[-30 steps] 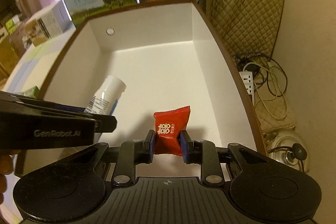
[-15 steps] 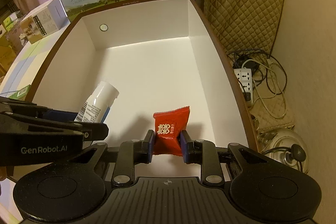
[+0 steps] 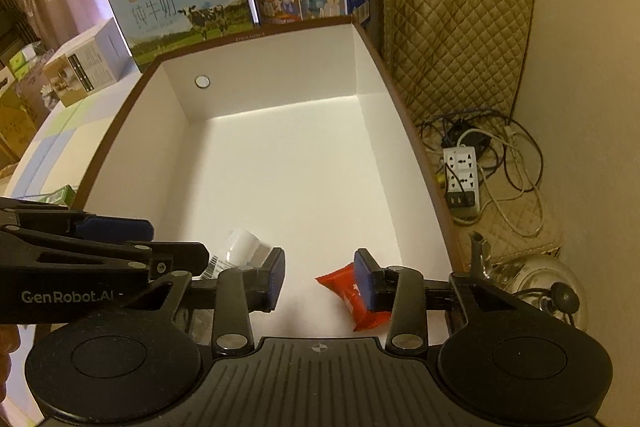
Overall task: Organize objects
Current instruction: 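Open the right tool to drop the candy while the left tool releases the tube into the box, then move both open tools back from the box toward the table items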
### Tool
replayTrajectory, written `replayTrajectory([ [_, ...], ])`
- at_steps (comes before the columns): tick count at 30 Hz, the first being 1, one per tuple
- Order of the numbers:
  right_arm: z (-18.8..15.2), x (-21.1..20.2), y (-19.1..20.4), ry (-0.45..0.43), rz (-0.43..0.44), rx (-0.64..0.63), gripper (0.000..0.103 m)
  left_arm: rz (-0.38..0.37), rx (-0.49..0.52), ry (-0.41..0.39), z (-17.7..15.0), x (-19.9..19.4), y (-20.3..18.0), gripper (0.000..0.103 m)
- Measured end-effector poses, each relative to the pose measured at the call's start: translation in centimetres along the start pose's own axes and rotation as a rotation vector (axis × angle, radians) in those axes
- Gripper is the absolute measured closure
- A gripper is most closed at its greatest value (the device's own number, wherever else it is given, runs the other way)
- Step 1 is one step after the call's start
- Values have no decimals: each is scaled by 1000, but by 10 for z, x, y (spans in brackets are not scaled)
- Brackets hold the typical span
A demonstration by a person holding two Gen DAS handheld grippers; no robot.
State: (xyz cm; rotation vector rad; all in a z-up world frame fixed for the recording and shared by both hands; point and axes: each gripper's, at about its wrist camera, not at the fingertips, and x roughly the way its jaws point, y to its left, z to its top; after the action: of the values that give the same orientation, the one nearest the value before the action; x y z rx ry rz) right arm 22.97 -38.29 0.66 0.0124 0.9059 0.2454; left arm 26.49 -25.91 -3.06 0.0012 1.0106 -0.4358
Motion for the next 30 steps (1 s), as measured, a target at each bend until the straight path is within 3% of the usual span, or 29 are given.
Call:
replayTrajectory([
  [6, 2, -28, 12, -61, 3, 1, 55, -33, -14, -42, 0, -23, 4, 48],
  [15, 10, -78, 52, -178, 54, -32, 45, -65, -27, -143, -7, -88, 21, 44],
  [22, 15, -104, 95, -239, 125, -48, 40, -24, -51, -207, -18, -143, 52, 38],
  [30, 4, -113, 142, -245, 195, -81, 39, 32, -85, -237, -43, -191, 92, 37],
])
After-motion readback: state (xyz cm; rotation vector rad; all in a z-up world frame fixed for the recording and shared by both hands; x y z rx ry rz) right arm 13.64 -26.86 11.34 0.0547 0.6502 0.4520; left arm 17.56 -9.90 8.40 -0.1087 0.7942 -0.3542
